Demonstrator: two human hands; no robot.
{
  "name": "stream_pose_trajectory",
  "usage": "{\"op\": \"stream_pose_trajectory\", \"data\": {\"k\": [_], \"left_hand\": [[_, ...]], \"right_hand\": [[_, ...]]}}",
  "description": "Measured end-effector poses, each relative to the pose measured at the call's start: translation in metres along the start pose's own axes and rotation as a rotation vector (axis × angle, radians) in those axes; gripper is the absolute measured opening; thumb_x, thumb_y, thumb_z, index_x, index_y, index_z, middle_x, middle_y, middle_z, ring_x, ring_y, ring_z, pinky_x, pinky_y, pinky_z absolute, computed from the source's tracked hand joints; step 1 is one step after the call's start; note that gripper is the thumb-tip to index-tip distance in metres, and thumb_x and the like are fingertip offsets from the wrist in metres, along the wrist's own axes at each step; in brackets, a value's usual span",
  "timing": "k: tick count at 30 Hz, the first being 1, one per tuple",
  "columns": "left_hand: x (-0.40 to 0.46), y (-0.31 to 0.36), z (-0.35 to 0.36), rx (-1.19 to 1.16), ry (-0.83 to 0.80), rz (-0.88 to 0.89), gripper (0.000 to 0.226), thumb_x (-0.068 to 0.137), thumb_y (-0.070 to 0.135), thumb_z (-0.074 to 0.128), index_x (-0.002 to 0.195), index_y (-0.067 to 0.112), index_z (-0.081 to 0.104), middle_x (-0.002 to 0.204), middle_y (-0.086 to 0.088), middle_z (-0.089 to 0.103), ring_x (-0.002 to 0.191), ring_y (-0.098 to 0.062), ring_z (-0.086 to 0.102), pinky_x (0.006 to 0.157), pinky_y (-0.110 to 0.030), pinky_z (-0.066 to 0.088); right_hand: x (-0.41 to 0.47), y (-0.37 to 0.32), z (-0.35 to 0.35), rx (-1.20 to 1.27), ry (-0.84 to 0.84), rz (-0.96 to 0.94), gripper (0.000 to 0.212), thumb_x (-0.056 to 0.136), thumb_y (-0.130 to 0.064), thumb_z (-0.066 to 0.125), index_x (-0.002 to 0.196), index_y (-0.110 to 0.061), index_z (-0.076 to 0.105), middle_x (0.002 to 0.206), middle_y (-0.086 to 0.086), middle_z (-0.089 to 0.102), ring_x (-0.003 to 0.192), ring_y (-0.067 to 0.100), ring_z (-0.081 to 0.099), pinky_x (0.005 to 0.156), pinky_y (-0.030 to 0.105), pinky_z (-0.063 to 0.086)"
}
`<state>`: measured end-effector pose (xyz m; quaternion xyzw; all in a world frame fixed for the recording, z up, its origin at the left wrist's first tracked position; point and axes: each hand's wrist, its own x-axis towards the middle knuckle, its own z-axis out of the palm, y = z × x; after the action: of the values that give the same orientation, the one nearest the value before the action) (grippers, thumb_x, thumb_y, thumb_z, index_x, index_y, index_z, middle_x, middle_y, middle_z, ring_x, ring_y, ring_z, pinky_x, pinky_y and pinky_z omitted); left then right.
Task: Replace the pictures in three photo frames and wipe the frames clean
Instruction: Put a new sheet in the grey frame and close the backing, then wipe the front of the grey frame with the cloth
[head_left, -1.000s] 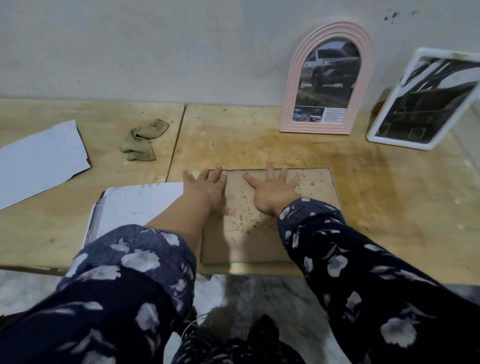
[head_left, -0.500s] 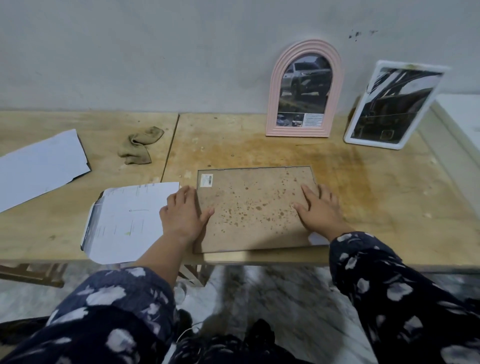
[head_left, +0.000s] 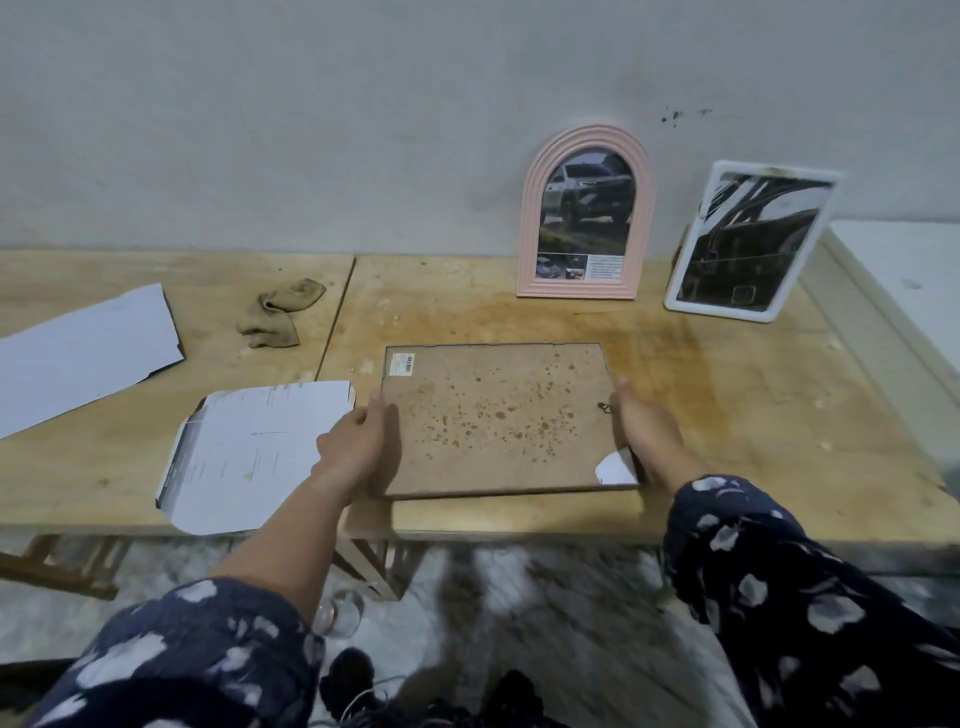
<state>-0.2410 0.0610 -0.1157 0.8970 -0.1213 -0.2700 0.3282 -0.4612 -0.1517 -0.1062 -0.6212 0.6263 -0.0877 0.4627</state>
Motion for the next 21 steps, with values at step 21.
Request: {"op": "stream_pose_trajectory", "data": {"k": [21], "left_hand": [[-0.002, 0.079, -0.038, -0.603, -0.006, 0.257, 0.052, 0.101, 0.054, 0.010, 0.110, 0.033, 0.056, 0.107, 0.012, 0.058, 0.098, -0.007, 0.052, 0.089, -0.032, 0.033]], "right_hand": [[0.005, -0.077, -0.037, 0.797, -0.028, -0.223, 0.070, 0.097, -0.060, 0.018, 0.134, -0.011, 0.050, 0.112, 0.003, 0.061, 0.107, 0.019, 0.060, 0.078, 0.029, 0.040]]}}
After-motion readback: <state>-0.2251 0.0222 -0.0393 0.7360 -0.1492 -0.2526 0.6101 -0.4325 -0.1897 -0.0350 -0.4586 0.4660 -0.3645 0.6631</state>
